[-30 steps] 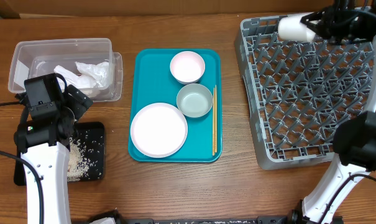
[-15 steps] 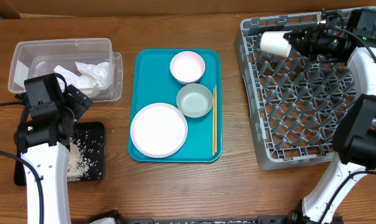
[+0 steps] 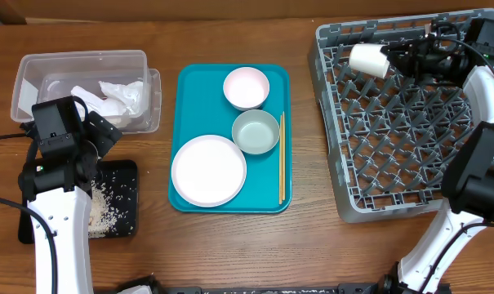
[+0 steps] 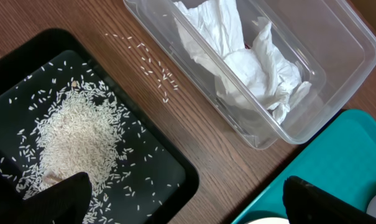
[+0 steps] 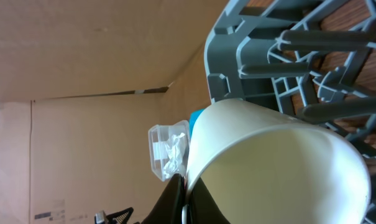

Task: Sort waste into correct bins and load items into the dishwasher
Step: 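Lower the cup upside down onto the rack pegs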

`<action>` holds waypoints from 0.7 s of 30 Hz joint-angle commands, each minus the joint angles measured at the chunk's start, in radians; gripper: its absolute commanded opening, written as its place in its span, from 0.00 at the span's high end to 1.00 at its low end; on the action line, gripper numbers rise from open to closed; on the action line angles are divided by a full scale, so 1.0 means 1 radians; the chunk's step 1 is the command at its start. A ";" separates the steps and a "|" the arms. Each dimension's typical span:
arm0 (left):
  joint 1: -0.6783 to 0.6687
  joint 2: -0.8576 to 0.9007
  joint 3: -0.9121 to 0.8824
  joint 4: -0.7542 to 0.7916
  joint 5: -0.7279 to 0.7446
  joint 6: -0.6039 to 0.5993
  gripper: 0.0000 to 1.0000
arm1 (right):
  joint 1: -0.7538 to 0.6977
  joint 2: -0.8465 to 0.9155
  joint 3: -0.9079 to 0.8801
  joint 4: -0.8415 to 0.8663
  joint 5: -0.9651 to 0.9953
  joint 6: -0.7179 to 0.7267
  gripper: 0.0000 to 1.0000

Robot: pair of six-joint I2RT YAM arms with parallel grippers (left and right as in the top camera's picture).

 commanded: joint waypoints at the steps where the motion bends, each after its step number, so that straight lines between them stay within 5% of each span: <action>1: 0.003 -0.010 0.015 0.001 0.004 0.019 0.00 | 0.002 0.051 -0.002 -0.001 -0.032 0.007 0.96; 12: 0.003 -0.010 0.015 0.001 0.004 0.019 0.00 | -0.060 0.037 -0.001 -0.133 0.083 0.014 0.95; 21: 0.003 -0.010 0.015 0.001 0.004 0.019 0.00 | -0.085 -0.086 0.014 -0.253 0.314 -0.023 0.75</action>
